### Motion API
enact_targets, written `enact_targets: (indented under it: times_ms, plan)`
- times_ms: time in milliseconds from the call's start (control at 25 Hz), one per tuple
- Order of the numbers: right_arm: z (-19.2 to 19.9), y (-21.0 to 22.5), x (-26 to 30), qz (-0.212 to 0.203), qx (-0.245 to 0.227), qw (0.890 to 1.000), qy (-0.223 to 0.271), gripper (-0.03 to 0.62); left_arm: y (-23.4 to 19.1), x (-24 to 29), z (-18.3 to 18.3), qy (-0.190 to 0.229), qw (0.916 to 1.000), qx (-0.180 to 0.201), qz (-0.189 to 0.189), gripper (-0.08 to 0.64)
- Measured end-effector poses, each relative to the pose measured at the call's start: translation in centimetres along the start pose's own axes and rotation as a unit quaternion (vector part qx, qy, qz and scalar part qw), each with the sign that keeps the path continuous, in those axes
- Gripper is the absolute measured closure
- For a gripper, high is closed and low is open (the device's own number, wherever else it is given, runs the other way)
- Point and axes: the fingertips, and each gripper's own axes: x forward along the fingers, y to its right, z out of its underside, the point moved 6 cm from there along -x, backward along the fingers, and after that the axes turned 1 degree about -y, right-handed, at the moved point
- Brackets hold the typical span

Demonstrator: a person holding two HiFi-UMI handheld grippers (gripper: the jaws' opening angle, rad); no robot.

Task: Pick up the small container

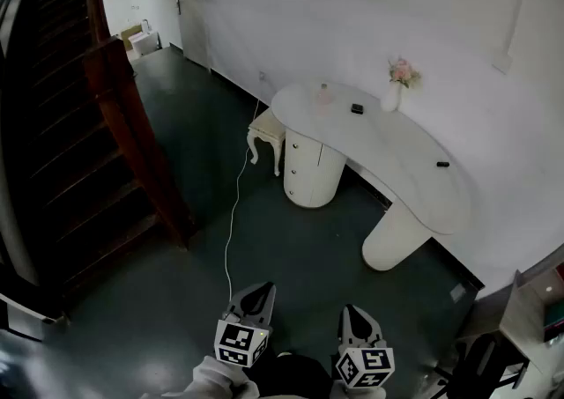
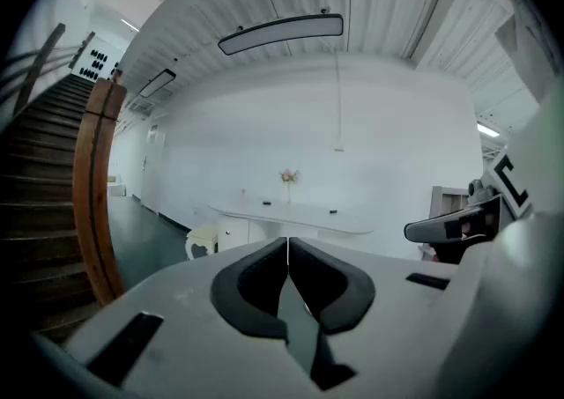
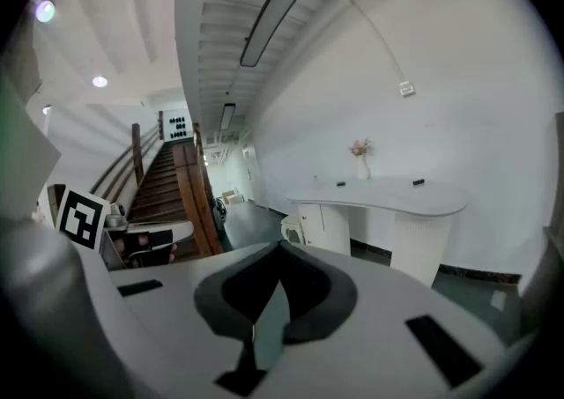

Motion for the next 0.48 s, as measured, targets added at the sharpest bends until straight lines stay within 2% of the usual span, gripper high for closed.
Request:
enact_targets:
  times_ms: [120, 480]
  plan:
    - [0.2, 0.5, -1.3, 0.004, 0.006, 1.0, 0.0, 0.543, 1.5, -0.6, 0.0, -0.005, 0.9998, 0.013, 0.01, 0.543]
    - [1.8, 1.4, -4.0, 0.034, 0.031, 0.999, 0.003, 0.543, 3.8, -2.2, 0.6, -0.009, 0.9997, 0.018, 0.017, 0.543]
